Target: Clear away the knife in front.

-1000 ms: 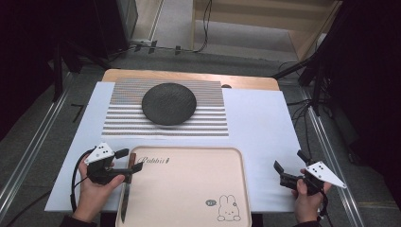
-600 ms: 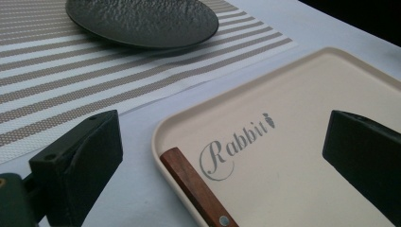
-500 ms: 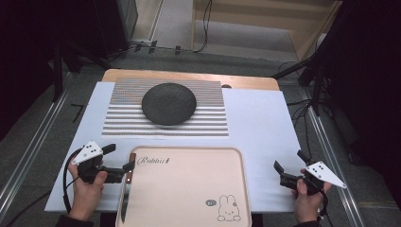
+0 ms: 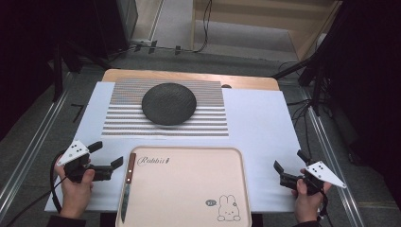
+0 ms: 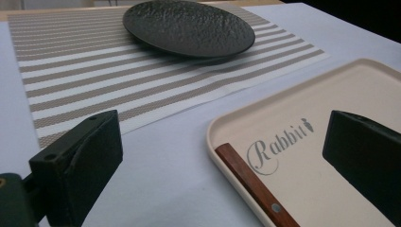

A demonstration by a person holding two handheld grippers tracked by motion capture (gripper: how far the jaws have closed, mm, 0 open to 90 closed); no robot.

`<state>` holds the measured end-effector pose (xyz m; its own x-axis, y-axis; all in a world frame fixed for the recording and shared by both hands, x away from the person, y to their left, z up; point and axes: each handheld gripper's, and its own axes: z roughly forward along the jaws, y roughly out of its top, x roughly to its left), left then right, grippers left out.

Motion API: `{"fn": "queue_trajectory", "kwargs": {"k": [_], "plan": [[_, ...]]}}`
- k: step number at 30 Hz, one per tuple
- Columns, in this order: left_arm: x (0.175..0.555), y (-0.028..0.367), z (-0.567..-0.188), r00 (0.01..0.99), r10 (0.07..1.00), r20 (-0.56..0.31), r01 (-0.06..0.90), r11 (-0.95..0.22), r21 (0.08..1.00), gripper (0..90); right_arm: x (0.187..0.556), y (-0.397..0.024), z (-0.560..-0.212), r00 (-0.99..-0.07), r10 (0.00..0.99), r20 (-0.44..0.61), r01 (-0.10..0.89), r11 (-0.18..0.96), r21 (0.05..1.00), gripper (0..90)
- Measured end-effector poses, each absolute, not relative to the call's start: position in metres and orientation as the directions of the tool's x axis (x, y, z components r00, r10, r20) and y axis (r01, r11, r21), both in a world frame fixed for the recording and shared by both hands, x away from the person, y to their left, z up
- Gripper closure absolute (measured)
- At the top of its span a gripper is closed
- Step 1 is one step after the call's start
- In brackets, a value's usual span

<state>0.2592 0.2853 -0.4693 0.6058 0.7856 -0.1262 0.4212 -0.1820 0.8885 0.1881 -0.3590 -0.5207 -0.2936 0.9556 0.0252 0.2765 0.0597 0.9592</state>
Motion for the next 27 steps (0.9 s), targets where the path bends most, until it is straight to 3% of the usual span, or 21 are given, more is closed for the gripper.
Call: {"fn": "queue_trajectory", "kwargs": {"k": [15,27], "plan": [[0.262,0.321,-0.474,0.528,0.838,-0.141,0.436,-0.125,0.891,0.0,0.188,-0.359,-0.521,-0.293,0.956,0.030,0.278,0.056,0.959,0.0],[0.259,0.336,-0.480,0.487,0.868,-0.101,0.441,-0.144,0.886,0.0,0.188,-0.359,-0.521,-0.293,0.956,0.032,0.278,0.053,0.959,0.0]]}}
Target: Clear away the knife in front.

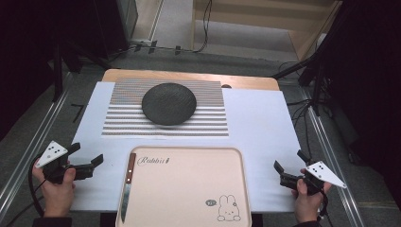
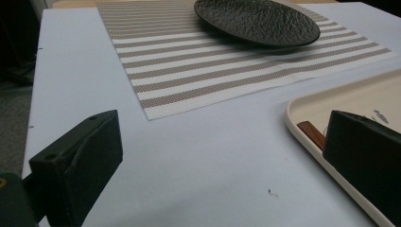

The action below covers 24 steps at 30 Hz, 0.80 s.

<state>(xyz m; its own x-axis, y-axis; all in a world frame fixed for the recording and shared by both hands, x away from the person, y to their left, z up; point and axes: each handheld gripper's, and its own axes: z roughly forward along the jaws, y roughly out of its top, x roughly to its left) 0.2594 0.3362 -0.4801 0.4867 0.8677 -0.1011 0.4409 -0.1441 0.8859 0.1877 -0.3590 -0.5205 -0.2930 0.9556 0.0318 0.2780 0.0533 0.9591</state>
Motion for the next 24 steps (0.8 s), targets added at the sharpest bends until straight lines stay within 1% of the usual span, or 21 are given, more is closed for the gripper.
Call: {"fn": "queue_trajectory", "kwargs": {"k": [8,15,24], "plan": [[0.2578,0.3468,-0.4839,0.476,0.869,-0.135,0.437,-0.101,0.894,0.0,0.1878,-0.3590,-0.5205,-0.292,0.956,0.033,0.278,0.052,0.959,0.0],[0.2579,0.3441,-0.4855,0.483,0.867,-0.120,0.437,-0.120,0.891,0.0,0.1878,-0.3590,-0.5205,-0.293,0.956,0.031,0.279,0.054,0.959,0.0],[0.2575,0.3432,-0.4861,0.480,0.869,-0.121,0.444,-0.121,0.888,0.0,0.1887,-0.3588,-0.5205,-0.293,0.956,0.029,0.279,0.056,0.959,0.0]]}}
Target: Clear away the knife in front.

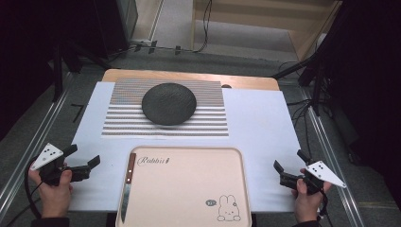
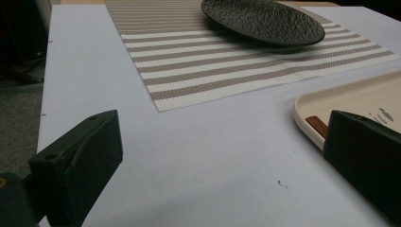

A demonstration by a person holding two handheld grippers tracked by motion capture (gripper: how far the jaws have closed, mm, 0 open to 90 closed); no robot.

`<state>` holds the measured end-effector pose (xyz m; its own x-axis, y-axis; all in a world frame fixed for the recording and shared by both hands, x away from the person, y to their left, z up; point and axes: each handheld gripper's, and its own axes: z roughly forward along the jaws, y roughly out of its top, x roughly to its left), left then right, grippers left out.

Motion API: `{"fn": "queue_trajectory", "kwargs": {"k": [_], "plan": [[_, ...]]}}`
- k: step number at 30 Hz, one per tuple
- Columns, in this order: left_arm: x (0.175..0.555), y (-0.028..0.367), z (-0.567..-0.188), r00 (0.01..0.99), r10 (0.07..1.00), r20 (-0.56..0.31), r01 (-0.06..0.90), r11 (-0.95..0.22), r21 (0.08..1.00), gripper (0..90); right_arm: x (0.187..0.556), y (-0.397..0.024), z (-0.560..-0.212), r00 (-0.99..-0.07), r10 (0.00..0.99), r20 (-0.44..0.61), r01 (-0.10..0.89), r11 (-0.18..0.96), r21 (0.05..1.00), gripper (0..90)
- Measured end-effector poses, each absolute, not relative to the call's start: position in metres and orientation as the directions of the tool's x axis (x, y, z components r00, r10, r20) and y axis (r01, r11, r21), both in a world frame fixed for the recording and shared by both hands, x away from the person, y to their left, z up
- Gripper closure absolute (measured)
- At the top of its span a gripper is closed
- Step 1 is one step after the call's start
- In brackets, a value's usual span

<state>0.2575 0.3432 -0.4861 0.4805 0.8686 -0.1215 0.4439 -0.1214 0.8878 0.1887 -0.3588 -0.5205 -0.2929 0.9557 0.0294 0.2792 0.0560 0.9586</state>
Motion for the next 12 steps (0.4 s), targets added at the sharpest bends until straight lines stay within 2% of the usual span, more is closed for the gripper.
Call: {"fn": "queue_trajectory", "kwargs": {"k": [12], "plan": [[0.2594,0.3411,-0.4869,0.475,0.872,-0.117,0.457,-0.130,0.880,0.0,0.1878,-0.3596,-0.5206,-0.292,0.956,0.036,0.276,0.048,0.960,0.0]]}}
